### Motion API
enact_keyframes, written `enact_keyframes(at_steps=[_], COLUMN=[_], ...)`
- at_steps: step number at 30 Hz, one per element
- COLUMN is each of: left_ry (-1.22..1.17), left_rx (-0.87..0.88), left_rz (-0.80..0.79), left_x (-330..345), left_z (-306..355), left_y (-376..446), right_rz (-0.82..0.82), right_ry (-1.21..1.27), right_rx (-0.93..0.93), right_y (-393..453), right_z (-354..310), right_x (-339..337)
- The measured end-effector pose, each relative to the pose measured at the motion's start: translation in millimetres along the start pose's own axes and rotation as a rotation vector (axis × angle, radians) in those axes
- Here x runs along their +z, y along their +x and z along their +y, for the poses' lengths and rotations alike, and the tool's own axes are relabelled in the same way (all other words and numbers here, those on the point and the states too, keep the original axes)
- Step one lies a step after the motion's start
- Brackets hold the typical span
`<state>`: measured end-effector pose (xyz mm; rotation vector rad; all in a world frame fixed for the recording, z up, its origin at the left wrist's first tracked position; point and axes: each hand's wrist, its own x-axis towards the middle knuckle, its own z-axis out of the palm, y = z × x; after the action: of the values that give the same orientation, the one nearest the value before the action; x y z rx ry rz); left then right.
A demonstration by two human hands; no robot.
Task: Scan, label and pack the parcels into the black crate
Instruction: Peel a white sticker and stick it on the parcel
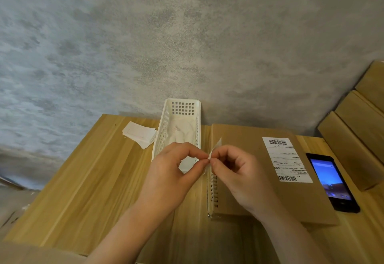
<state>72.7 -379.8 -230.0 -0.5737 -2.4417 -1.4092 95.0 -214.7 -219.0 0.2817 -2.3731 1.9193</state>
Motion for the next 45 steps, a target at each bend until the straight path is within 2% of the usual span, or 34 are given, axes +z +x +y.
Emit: enact_keyframes(at_steps=[12,27,36,45], left_ry=[0.063,-0.020,-0.031,-0.020], left_rx=[-0.022,-0.050,-0.108,-0.269], left_rz=[-0.077,-0.101,-0.015,0.199], left_x=[-2.9,-12.9,-24.0,-68.6], left_z=[-3.0,-12.5,-23.4,-67.9], left_y=[2.5,2.6,1.2,10.3], right_rz=[0.043,-0.017,-0.058,0.044], right_ry=[-0.354,-0.340,-0.297,-0.203], right_rx=[-0.152,-0.108,-0.059,0.202], right_y=[1.1,11.9,20.2,40.5], right_z=[6.2,5.6,6.5,19.6], right_x=[-3.9,5.3,20.9,18.4])
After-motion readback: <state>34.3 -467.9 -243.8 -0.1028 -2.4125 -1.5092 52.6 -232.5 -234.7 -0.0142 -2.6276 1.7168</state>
